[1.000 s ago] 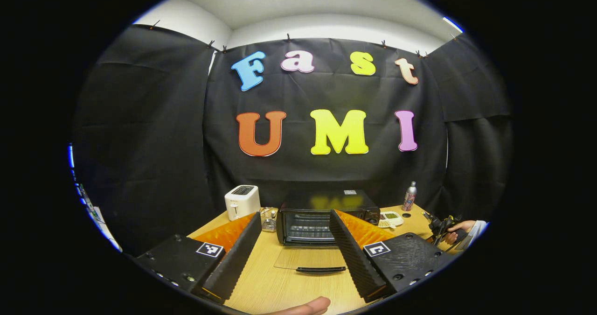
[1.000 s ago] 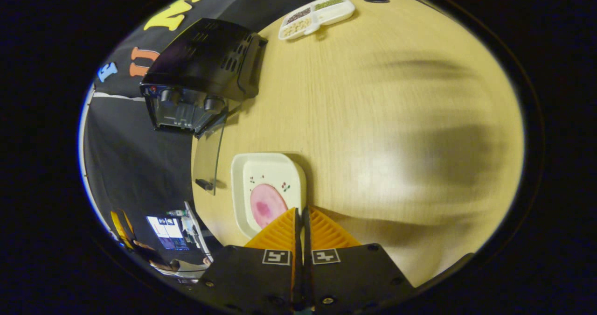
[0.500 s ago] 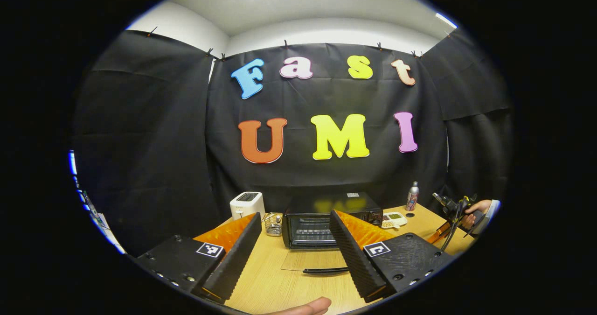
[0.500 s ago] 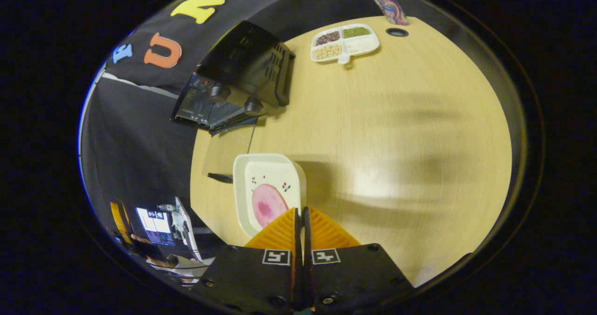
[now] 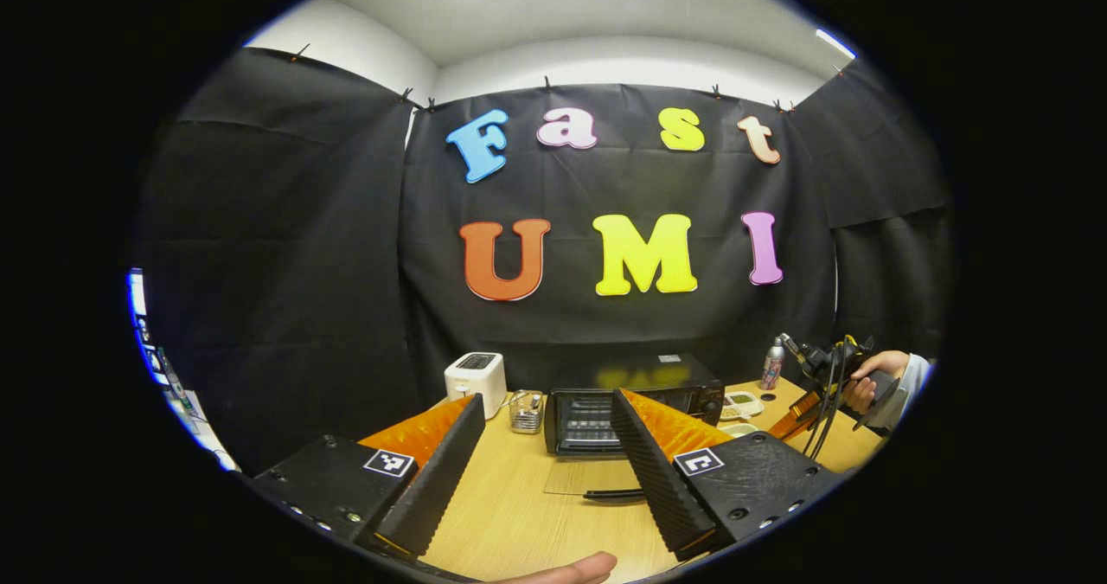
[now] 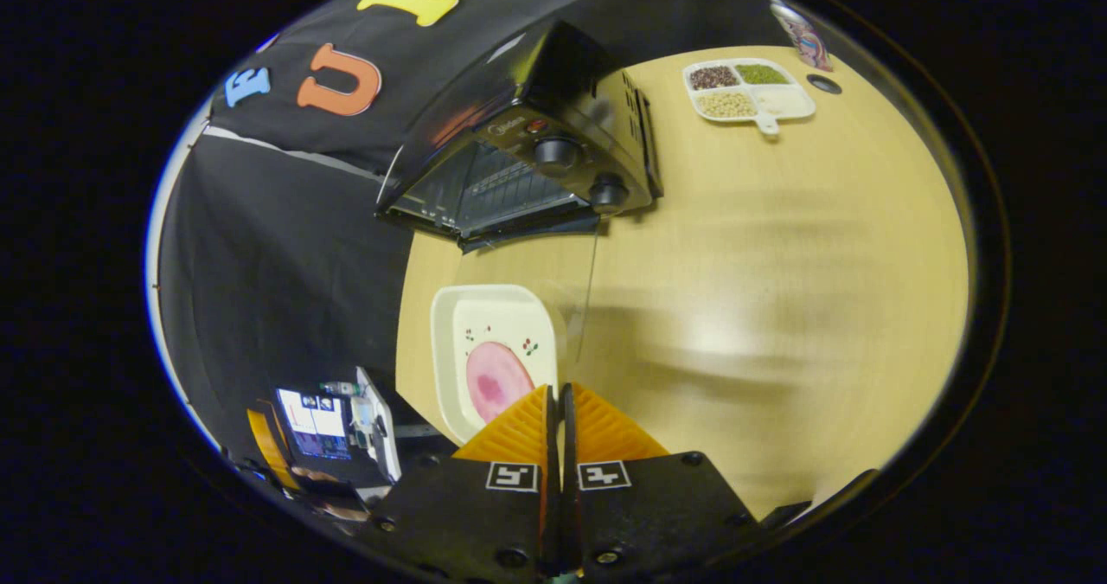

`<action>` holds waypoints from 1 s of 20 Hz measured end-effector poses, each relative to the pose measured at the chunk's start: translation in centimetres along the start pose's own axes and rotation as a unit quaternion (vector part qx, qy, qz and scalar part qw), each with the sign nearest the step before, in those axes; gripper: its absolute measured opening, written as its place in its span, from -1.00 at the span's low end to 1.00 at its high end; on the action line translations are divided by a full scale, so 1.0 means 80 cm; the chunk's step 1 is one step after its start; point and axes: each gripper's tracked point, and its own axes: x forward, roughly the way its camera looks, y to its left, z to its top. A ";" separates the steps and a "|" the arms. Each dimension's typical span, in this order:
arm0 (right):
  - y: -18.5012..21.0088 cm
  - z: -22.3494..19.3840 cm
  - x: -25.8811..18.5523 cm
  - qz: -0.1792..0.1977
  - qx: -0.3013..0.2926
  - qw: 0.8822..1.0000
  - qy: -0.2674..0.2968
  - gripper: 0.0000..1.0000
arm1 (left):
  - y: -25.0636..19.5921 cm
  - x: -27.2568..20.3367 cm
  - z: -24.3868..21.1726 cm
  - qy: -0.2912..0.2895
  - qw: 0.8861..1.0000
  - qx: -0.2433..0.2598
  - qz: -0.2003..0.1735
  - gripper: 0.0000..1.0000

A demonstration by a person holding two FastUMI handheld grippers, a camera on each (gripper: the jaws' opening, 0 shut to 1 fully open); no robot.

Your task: Open the electric oven with the left hand, put the food in, and close the electric oven.

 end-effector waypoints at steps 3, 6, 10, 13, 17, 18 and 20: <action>0.014 0.006 0.012 -0.004 0.019 1.000 -0.001 -0.92 | 0.016 -0.006 -0.002 -0.004 1.000 0.001 0.006 0.87; 0.027 0.016 0.029 -0.007 0.031 0.999 -0.017 -0.98 | 0.029 -0.010 -0.007 -0.005 1.000 0.002 0.011 0.86; 0.055 0.032 0.050 0.000 0.081 0.996 -0.043 -0.92 | 0.043 -0.008 -0.021 0.003 1.000 0.002 0.014 0.86; 0.072 0.054 0.067 0.001 0.151 0.986 -0.072 -0.93 | 0.055 -0.010 -0.028 0.006 1.000 0.004 0.017 0.87; 0.069 0.091 0.088 -0.003 0.216 0.965 -0.149 -0.98 | 0.070 -0.012 -0.035 0.005 1.000 0.002 0.022 0.86; 0.065 0.102 0.092 -0.004 0.235 0.957 -0.169 -0.92 | 0.073 -0.013 -0.038 0.008 1.000 0.001 0.024 0.87; 0.060 0.122 0.095 -0.004 0.262 0.943 -0.206 -0.98 | 0.081 -0.010 -0.043 0.009 1.000 0.001 0.026 0.87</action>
